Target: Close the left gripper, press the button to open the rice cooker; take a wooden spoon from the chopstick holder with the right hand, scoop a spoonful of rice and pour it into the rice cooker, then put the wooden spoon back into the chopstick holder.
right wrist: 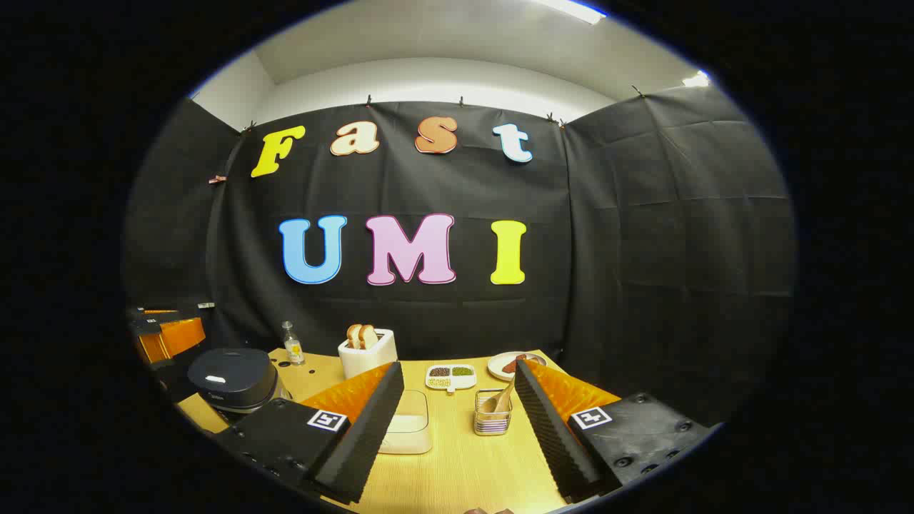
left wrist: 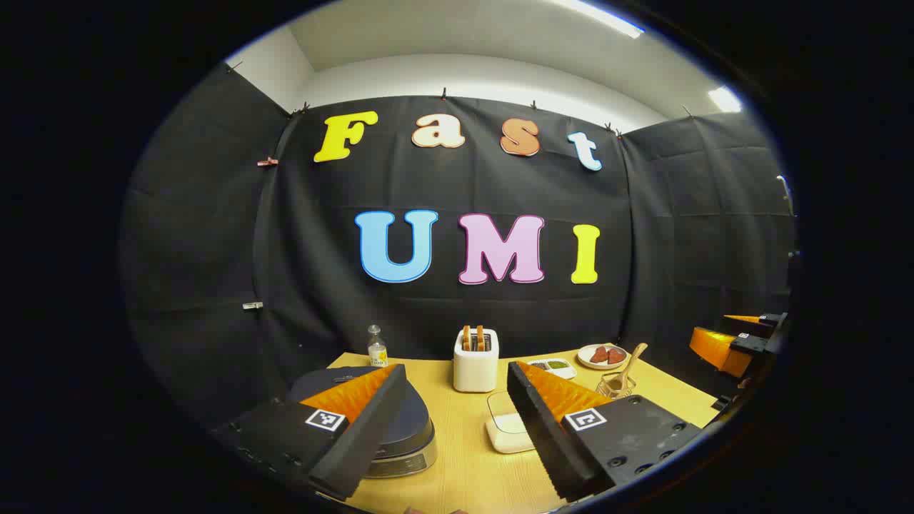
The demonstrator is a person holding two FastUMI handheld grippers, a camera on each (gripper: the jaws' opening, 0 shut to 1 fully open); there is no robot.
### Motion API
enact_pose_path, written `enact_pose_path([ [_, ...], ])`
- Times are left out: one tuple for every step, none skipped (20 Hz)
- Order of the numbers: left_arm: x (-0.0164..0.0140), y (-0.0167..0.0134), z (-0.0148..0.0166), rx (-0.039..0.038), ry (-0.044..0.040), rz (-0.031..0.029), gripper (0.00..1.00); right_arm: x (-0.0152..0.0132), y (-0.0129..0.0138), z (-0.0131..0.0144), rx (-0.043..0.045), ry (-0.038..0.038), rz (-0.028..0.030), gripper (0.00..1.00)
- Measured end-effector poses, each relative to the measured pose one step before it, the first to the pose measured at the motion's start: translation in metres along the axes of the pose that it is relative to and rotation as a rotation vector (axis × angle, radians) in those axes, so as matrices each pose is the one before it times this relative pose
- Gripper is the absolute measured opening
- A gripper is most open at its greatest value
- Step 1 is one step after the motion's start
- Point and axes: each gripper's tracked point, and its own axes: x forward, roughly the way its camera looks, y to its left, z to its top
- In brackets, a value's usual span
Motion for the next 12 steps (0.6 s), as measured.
enact_pose_path([
  [-0.0001, 0.00081, -0.00001, 0.00075, -0.00012, -0.00005, 0.96, 0.00003, 0.00168, -0.00086, 0.00364, 0.00246, -0.00082, 0.98],
  [0.00044, 0.00077, -0.00245, -0.00031, 0.00453, -0.00062, 0.96, -0.00068, 0.00097, -0.00044, 0.00463, 0.00336, 0.0008, 0.98],
  [-0.00022, 0.0002, -0.00141, -0.00152, 0.00486, -0.00029, 0.96, -0.00059, 0.00011, -0.00133, 0.00343, 0.00467, 0.00044, 0.98],
  [-0.00087, -0.00013, -0.00139, -0.00356, 0.00206, -0.00282, 0.96, -0.0007, 0.00015, -0.00074, 0.00043, 0.00141, -0.00119, 0.98],
  [-0.00104, -0.00193, -0.0007, -0.0024, 0.00061, -0.00381, 0.96, -0.00093, 0.00016, 0.00001, -0.00164, -0.00148, -0.00223, 0.98],
  [-0.00023, 0.00009, 0.00015, 0.0007, 0.0001, -0.00125, 0.96, -0.00008, -0.00063, -0.001, -0.00203, 0.002, -0.00268, 0.98],
  [0.00031, 0.00016, -0.00036, 0.00309, 0.00226, -0.00135, 0.96, -0.00163, 0.00048, -0.0034, 0.00066, 0.00651, -0.00065, 0.98],
  [-0.00029, -0.00016, -0.00199, 0.00427, 0.00099, 0.00303, 0.95, -0.00132, 0.00146, -0.00236, 0.0039, 0.00607, 0.00249, 0.98],
  [-0.00086, 0.00113, -0.00084, 0.00222, 0.00204, 0.00106, 0.96, -0.00147, 0.00154, -0.00287, 0.00289, 0.00671, 0.00124, 0.98],
  [-0.00086, -0.0014, -0.00175, -0.00014, 0.00244, -0.00192, 0.96, -0.00141, 0.00107, -0.00233, 0.00181, 0.00678, 0.00255, 0.98],
  [-0.00104, -0.00098, -0.00079, -0.00124, 0.00323, -0.00021, 0.96, -0.00154, 0.00224, -0.00209, -0.00224, 0.00556, 0.00431, 0.98],
  [-0.00121, 0.00026, -0.00301, -0.00305, 0.00444, -0.00003, 0.96, -0.00067, 0.00086, -0.00174, -0.00438, 0.00472, 0.00392, 0.98],
])
